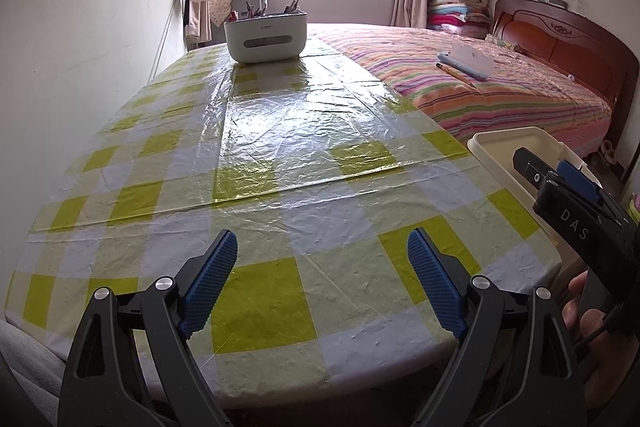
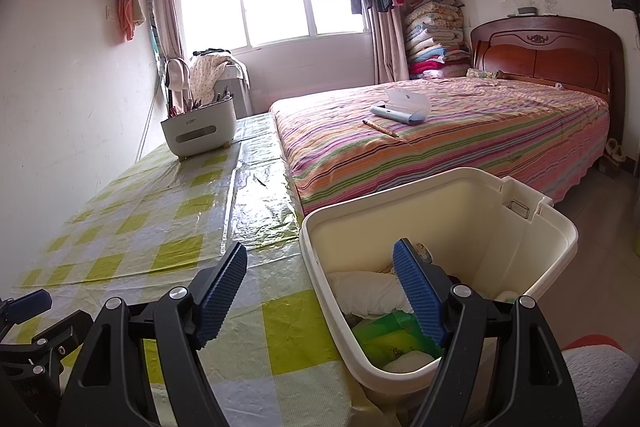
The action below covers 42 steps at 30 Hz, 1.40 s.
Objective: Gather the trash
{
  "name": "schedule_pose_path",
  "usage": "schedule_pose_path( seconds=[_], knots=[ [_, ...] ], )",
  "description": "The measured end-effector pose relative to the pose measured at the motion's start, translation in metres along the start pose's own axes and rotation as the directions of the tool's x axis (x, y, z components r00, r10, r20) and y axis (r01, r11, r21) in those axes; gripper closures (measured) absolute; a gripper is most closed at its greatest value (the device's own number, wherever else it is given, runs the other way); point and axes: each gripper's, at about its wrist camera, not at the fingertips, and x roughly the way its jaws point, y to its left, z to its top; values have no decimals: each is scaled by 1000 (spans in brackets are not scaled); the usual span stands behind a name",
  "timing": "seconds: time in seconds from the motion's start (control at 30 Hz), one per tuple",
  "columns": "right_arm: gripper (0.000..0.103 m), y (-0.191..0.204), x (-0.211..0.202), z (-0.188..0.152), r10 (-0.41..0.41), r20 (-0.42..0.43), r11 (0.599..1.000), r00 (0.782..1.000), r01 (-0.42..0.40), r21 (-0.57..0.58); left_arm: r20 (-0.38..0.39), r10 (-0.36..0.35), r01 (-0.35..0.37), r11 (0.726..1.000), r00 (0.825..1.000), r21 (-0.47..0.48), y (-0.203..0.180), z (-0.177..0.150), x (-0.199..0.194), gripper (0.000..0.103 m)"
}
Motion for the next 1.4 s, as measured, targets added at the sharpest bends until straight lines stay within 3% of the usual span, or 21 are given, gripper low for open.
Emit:
schedule_pose_path(
  seconds=[0.67, 1.0, 1.4],
  knots=[
    [29, 2, 1, -2, 0, -14, 1000, 1000, 0, -3, -22, -10, 10, 1000, 1000, 30, -7, -4, 2, 17],
    [29, 3, 1, -2, 0, -15, 1000, 1000, 0, -4, -33, 11, -7, 992, 999, 124, -21, -5, 2, 17],
    [29, 3, 2, -3, 1, -21, 1000, 1000, -1, -6, 25, -7, 3, 990, 1000, 139, -24, -1, -10, 17]
  ],
)
